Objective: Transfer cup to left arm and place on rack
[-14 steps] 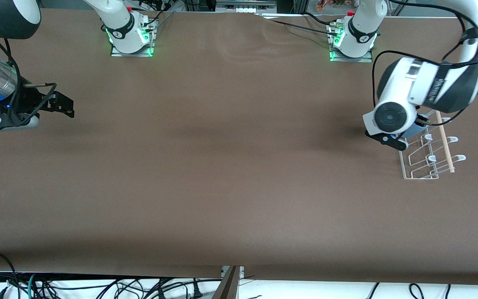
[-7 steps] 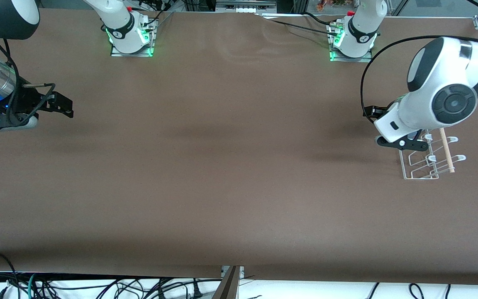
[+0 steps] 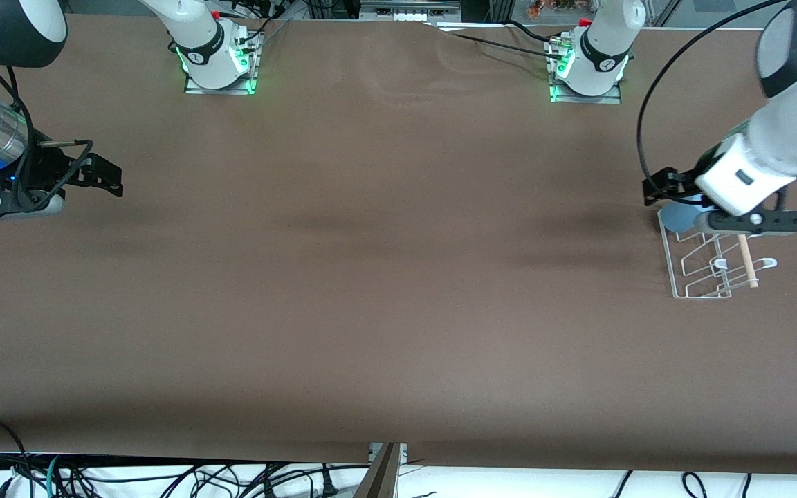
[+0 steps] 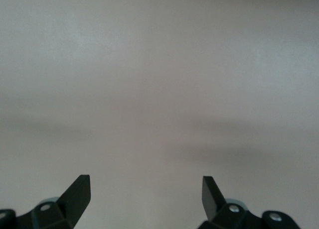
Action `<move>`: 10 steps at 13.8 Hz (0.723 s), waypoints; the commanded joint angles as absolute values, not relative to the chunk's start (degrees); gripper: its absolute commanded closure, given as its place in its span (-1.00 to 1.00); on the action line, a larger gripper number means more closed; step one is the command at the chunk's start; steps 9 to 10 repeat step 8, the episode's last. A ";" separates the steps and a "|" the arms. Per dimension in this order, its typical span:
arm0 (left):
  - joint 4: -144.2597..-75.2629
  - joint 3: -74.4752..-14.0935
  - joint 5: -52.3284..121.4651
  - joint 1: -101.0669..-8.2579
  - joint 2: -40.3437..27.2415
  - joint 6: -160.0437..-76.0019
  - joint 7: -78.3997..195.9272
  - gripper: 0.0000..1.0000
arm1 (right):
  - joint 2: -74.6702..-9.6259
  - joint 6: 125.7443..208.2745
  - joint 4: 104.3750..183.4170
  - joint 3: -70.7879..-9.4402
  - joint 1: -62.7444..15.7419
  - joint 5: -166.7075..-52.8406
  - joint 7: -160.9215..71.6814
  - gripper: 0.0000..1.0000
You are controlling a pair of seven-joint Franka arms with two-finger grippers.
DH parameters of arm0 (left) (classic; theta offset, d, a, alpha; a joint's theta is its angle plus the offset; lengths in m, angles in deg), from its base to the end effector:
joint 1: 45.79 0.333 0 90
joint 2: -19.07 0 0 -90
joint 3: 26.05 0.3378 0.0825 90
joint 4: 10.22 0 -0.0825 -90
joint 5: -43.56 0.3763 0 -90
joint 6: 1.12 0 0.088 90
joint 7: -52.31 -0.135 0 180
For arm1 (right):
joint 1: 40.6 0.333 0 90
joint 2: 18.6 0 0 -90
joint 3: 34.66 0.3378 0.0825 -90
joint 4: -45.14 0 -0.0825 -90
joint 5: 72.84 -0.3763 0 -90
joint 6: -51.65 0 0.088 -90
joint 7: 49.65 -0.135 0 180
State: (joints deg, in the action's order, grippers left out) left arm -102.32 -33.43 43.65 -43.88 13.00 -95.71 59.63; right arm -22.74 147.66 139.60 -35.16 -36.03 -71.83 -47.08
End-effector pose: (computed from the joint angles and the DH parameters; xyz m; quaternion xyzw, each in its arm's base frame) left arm 0.5789 -0.0519 0.5486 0.9994 0.0162 -0.0313 0.0026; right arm 0.5716 0.0386 0.5504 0.9980 0.0590 -0.0225 0.0094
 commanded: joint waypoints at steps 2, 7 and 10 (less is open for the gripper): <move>-113.89 -26.85 42.33 -49.73 20.01 -105.42 56.53 -1.00 | -23.08 146.57 138.39 -34.14 -37.08 -71.52 -46.75 -0.98; -118.07 -26.66 42.51 -49.31 22.50 -107.73 56.53 -1.00 | -23.17 146.57 138.39 -34.14 -37.00 -71.61 -46.49 -0.98; -118.07 -26.66 42.51 -49.22 22.50 -107.65 56.62 -1.00 | -23.17 146.57 138.39 -34.14 -37.17 -71.61 -46.23 -0.98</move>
